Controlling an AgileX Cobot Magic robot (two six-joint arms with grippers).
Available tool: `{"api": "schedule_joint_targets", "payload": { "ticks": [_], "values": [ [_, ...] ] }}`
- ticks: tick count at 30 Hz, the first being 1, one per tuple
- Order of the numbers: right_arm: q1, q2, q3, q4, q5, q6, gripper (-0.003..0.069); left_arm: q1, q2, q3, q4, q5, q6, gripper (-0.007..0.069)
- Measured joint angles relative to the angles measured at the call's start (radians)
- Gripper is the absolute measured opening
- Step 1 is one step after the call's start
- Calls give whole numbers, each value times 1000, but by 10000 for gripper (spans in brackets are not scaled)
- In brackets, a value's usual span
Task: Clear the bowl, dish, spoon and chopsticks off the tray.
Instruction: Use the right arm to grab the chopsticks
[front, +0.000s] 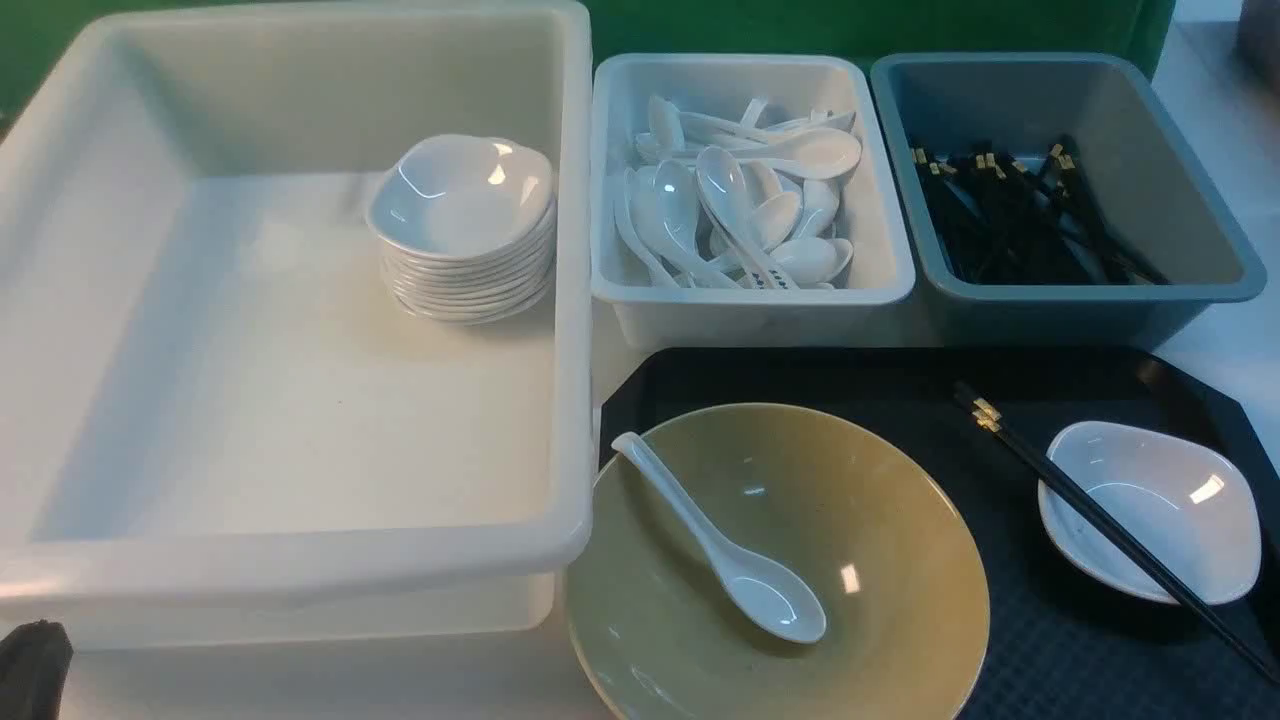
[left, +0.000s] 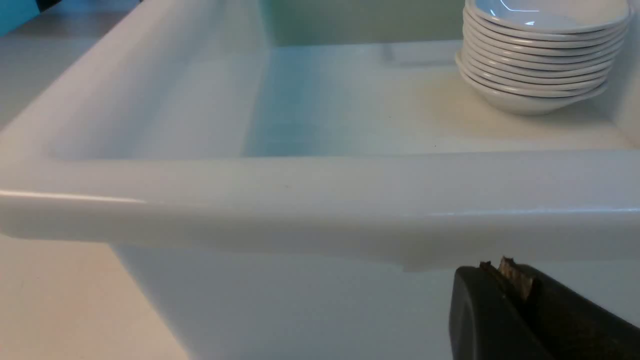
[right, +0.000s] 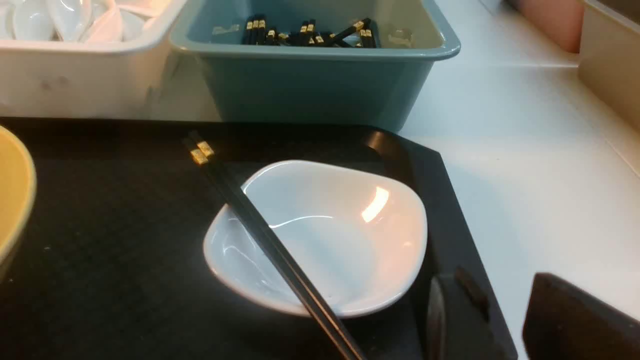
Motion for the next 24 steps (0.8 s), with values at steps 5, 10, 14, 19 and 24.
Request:
{"api": "schedule_joint_targets", "payload": {
  "ticks": [5, 10, 14, 19, 24],
  "values": [
    [0, 0, 0, 0, 0, 0, 238, 0, 0, 0, 0, 0, 0, -11],
    [0, 0, 0, 0, 0, 0, 238, 0, 0, 0, 15, 0, 0, -11],
    [0, 0, 0, 0, 0, 0, 238, 0, 0, 0, 16, 0, 0, -11],
    [0, 0, 0, 0, 0, 0, 238, 0, 0, 0, 19, 0, 0, -11],
    [0, 0, 0, 0, 0, 0, 238, 0, 0, 0, 20, 0, 0, -11]
  ]
}}
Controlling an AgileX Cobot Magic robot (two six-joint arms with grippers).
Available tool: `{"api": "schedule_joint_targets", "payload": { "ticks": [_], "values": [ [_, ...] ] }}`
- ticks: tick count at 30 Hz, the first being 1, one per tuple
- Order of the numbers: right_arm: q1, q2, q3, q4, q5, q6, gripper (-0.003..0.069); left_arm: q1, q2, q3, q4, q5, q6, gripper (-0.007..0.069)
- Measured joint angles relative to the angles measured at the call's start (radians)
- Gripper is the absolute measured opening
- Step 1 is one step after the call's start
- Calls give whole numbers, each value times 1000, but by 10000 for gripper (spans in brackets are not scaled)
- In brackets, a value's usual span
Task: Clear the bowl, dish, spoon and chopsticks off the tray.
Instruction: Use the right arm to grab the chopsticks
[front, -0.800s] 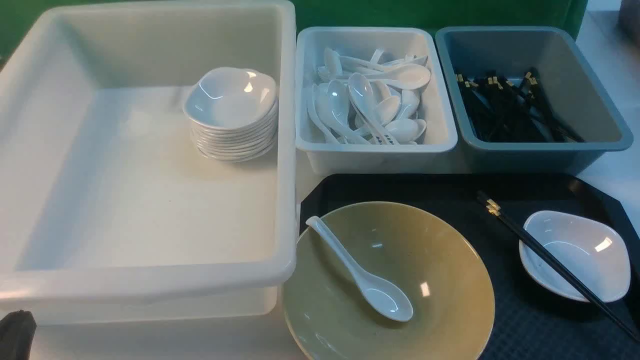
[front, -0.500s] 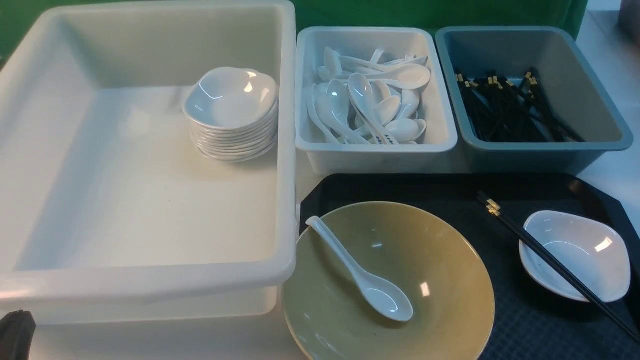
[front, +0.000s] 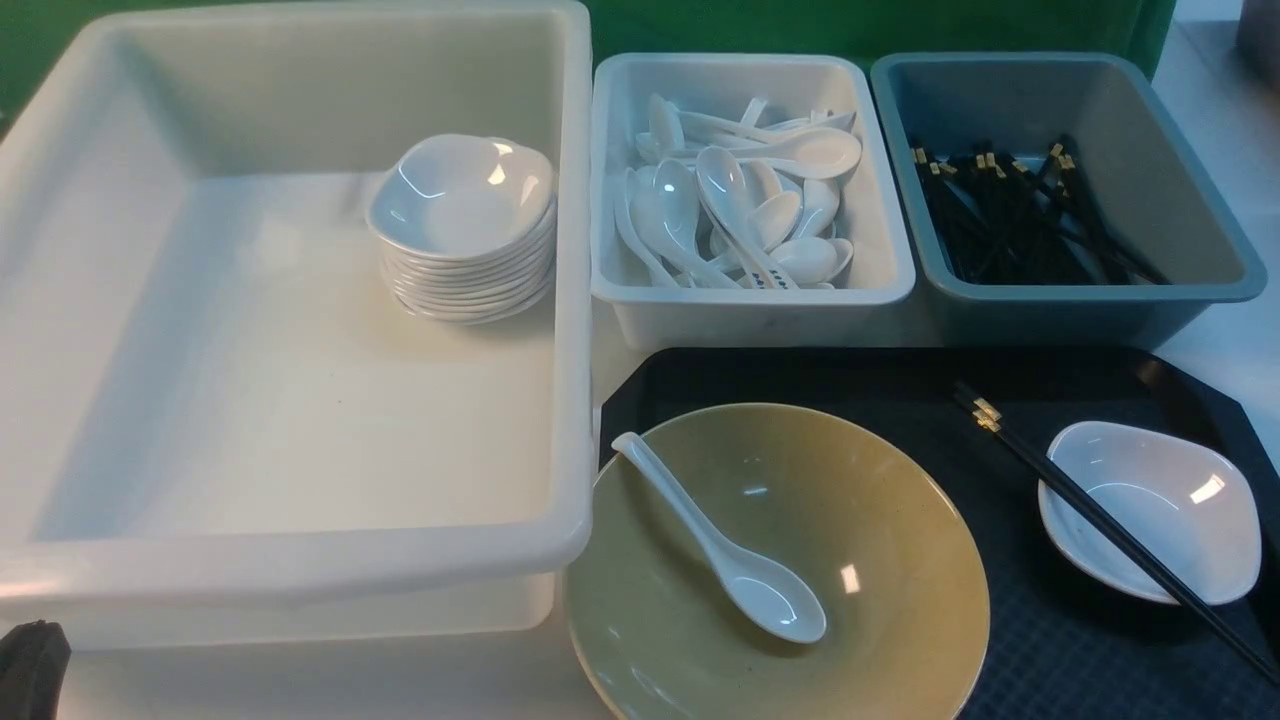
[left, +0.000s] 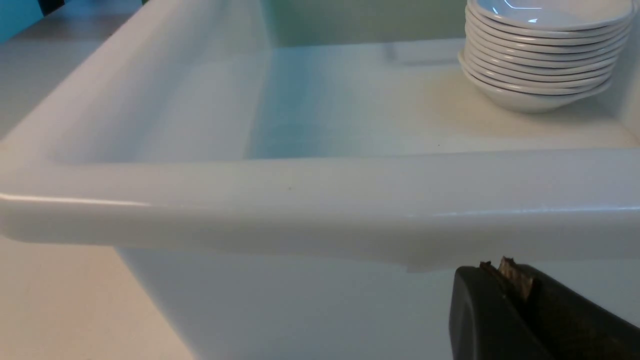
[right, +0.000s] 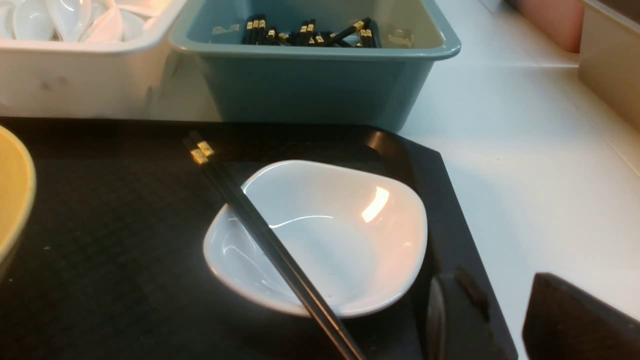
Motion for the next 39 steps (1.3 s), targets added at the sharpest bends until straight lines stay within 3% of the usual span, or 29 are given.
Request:
{"api": "schedule_joint_targets", "payload": {
  "ticks": [39],
  "values": [
    [0, 0, 0, 30, -6, 0, 238, 0, 0, 0, 15, -6, -20, -11]
  ]
}}
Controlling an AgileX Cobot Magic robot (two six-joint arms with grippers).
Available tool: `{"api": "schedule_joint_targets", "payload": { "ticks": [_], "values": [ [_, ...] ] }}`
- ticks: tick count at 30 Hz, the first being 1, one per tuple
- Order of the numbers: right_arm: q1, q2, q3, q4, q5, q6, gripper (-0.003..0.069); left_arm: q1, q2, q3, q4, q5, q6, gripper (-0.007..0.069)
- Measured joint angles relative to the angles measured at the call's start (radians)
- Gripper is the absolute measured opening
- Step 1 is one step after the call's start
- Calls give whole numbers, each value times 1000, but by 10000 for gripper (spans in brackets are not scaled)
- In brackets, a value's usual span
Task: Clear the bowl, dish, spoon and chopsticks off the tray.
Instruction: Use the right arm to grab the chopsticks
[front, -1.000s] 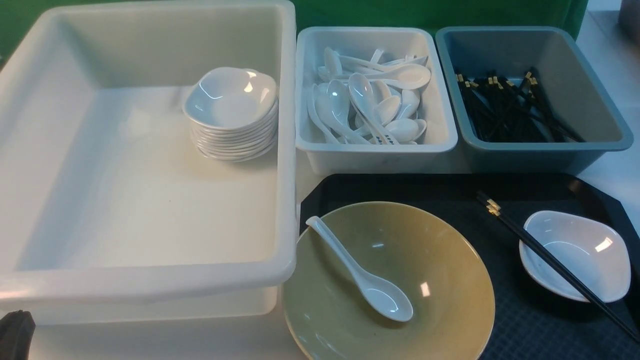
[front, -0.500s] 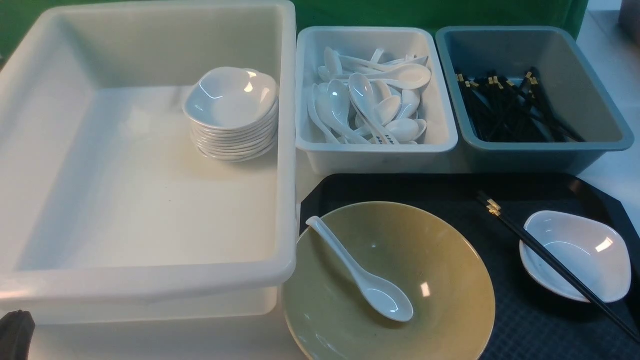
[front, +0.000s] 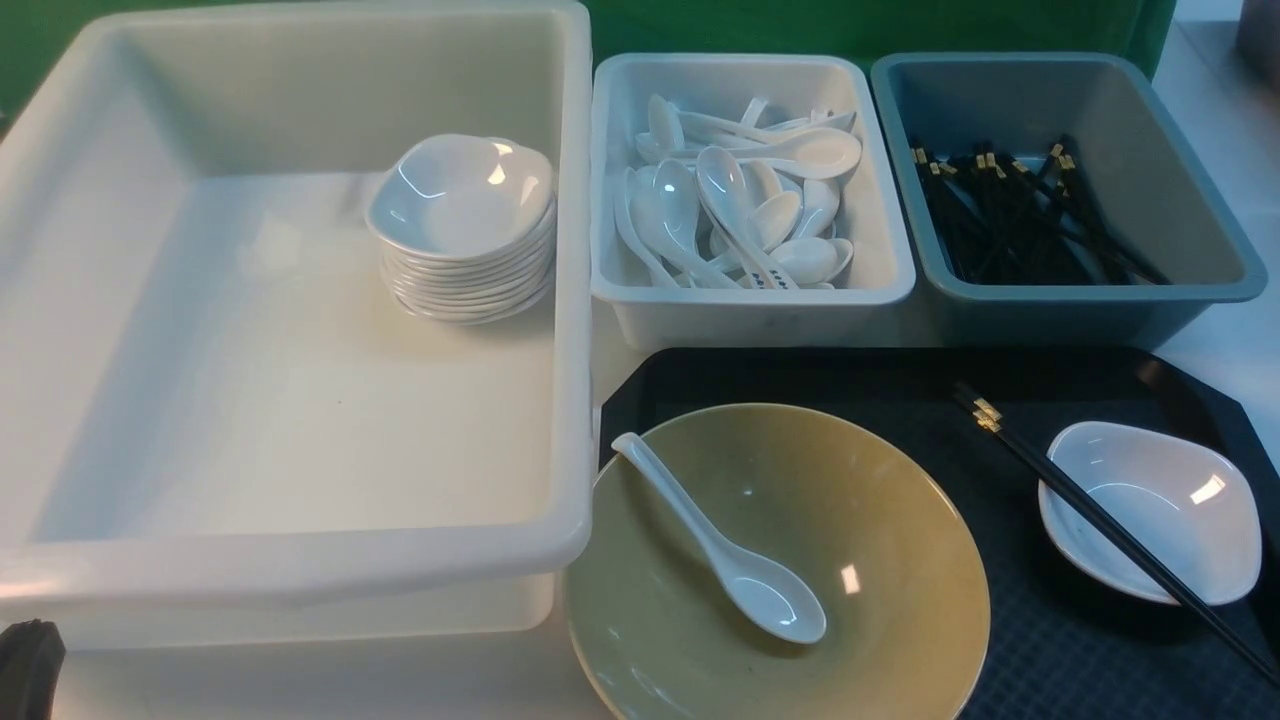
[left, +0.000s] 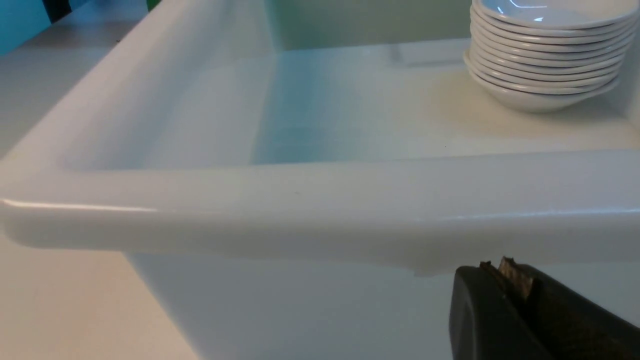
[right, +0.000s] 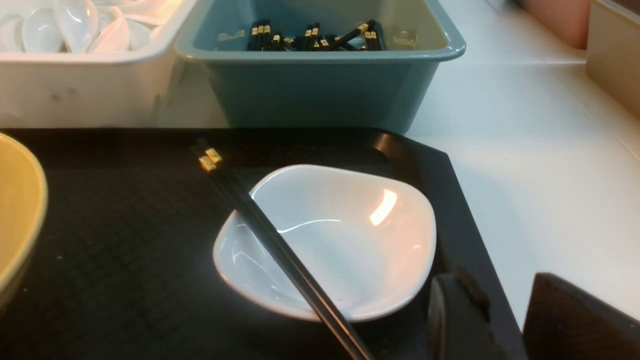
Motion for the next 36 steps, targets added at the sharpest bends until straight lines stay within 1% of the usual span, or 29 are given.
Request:
{"api": "schedule_joint_targets", "payload": {
  "ticks": [2, 3, 4, 5, 7, 8, 9, 10, 12, 13, 14, 15, 18, 21, 24, 26, 27, 28, 29, 30, 31, 32, 33, 34, 35, 36],
  "values": [
    [0, 0, 0, 1, 0, 0, 238, 0, 0, 0, -24, -5, -20, -11],
    [0, 0, 0, 1, 0, 0, 238, 0, 0, 0, -52, -8, -39, -11],
    [0, 0, 0, 1, 0, 0, 238, 0, 0, 0, -112, -12, -86, -11],
    [0, 0, 0, 1, 0, 0, 238, 0, 0, 0, -121, -12, -86, -11],
    [0, 0, 1, 16, -7, 57, 238, 0, 0, 0, -254, -23, -183, -11],
    [0, 0, 1, 45, -17, 136, 238, 0, 0, 0, -376, -34, -250, -11],
    [0, 0, 1, 79, -30, 208, 238, 0, 0, 0, -433, -39, -286, -11],
    [0, 0, 1, 124, -44, 293, 238, 0, 0, 0, -528, -46, -346, -11],
    [0, 0, 1, 248, -72, 545, 238, 0, 0, 0, -726, -62, -462, -11],
    [0, 0, 1, 280, -79, 632, 238, 0, 0, 0, -795, -66, -498, -11],
    [0, 0, 1, 299, -82, 688, 238, 0, 0, 0, -846, -66, -521, -11],
    [0, 0, 1, 309, -84, 716, 238, 0, 0, 0, -869, -66, -528, -11],
    [0, 0, 1, 321, -85, 732, 238, 0, 0, 0, -906, -66, -538, -11],
    [0, 0, 1, 326, -85, 673, 238, 0, 0, 0, -927, -66, -541, -11],
    [4, 0, 1, 326, -84, 658, 238, 0, 0, -7, -951, -63, -513, -11],
    [17, 0, -2, 326, -75, 605, 238, 0, 0, -88, -942, -45, -363, -11],
    [33, 0, -27, 327, -36, 515, 238, 0, 0, -151, -926, -33, -257, -11],
    [47, 0, -62, 327, -7, 459, 238, 0, 0, -210, -902, -15, -161, -11],
    [49, 0, -71, 327, 0, 445, 238, 0, 0, -222, -898, -4, -142, -11],
    [68, 11, -142, 327, 57, 341, 233, 0, 15, -313, -855, 38, -13, -11],
    [87, 50, -225, 324, 102, 217, 214, 0, 57, -406, -803, 104, 92, -11],
    [89, 66, -250, 321, 108, 201, 206, 0, 73, -419, -796, 125, 104, -11],
    [97, 105, -301, 317, 138, 137, 186, 0, 110, -483, -752, 181, 156, -11],
    [104, 151, -354, 310, 163, 56, 162, 0, 152, -534, -713, 216, 185, -11],
    [107, 244, -448, 304, 207, -39, 116, 0, 233, -619, -639, 303, 216, -11],
    [107, 317, -517, 299, 253, -116, 82, 0, 282, -667, -594, 369, 224, -11]
  ]
}}
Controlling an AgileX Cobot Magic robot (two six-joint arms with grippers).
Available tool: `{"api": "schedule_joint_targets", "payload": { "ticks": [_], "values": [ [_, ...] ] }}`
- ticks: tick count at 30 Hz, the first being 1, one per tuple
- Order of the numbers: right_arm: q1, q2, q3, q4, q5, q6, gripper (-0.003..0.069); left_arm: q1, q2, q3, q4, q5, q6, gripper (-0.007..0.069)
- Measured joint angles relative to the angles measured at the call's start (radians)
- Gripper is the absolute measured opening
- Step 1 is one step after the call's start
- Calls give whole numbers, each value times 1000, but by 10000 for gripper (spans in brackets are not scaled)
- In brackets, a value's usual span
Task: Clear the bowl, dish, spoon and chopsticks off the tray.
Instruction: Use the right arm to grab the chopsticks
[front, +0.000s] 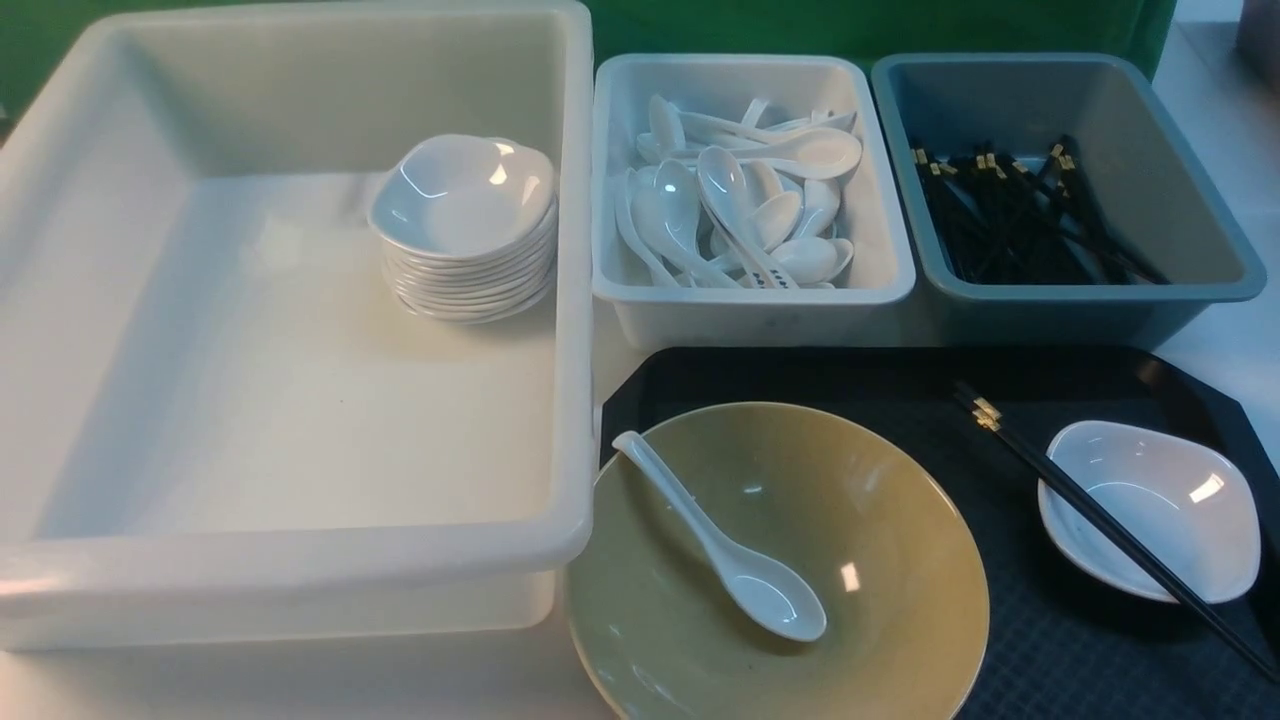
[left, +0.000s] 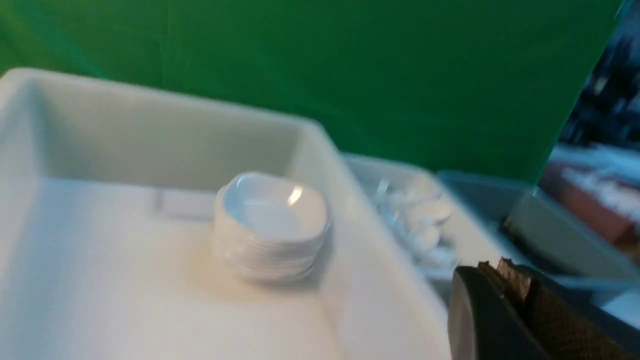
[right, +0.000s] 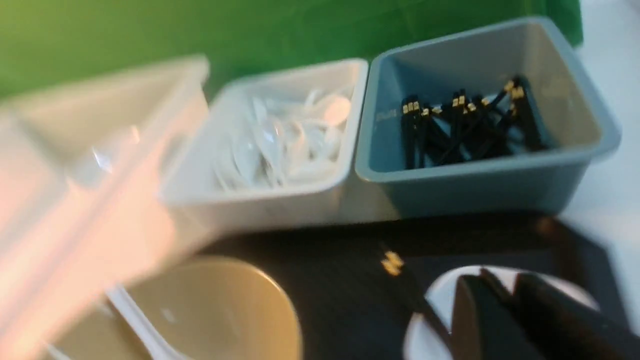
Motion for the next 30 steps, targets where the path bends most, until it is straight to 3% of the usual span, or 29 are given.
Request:
{"api": "schedule_joint_targets", "payload": {
  "ticks": [2, 3, 6, 8, 11, 15, 16, 19, 25, 30],
  "values": [
    [0, 149, -156, -9, 135, -144, 38, 0, 128, -126, 123, 140, 13, -11],
    [0, 179, -170, -11, 149, -156, 38, -2, 149, -148, 144, 181, 14, -11],
    [12, 416, -390, -20, 419, -306, 34, -54, 310, -307, 318, 369, 29, -11],
    [25, 469, -445, -23, 482, -325, 34, -86, 345, -339, 359, 407, 33, -11],
    [89, 612, -546, -69, 572, -351, 34, -238, 471, -411, 453, 518, 20, -11],
    [147, 743, -583, -161, 626, -353, 57, -409, 612, -447, 458, 566, 17, -11],
    [148, 750, -584, -168, 630, -352, 61, -409, 619, -449, 458, 566, 17, -11],
    [155, 863, -584, -188, 634, -331, 151, -563, 748, -486, 453, 536, 17, -11],
    [157, 1078, -587, -228, 545, -341, 396, -777, 956, -569, 450, 438, 17, -11],
    [157, 1228, -588, -260, 490, -372, 465, -870, 1071, -591, 450, 396, 21, -11]
  ]
}}
